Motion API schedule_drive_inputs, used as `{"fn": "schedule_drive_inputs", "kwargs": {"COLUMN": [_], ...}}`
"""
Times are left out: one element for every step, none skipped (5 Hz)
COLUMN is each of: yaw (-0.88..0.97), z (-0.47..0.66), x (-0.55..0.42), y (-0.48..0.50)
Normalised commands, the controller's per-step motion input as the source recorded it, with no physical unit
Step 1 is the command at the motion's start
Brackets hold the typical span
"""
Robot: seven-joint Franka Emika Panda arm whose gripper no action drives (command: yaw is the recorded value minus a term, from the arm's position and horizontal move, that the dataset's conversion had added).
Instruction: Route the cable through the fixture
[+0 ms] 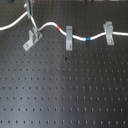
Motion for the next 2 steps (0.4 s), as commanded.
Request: {"fn": "schedule_drive_inputs", "kwargs": {"yaw": [0.0, 0.03], "z": [0.09, 0.14], "x": [0.476, 0.102], "y": [-0.002, -0.144]}}
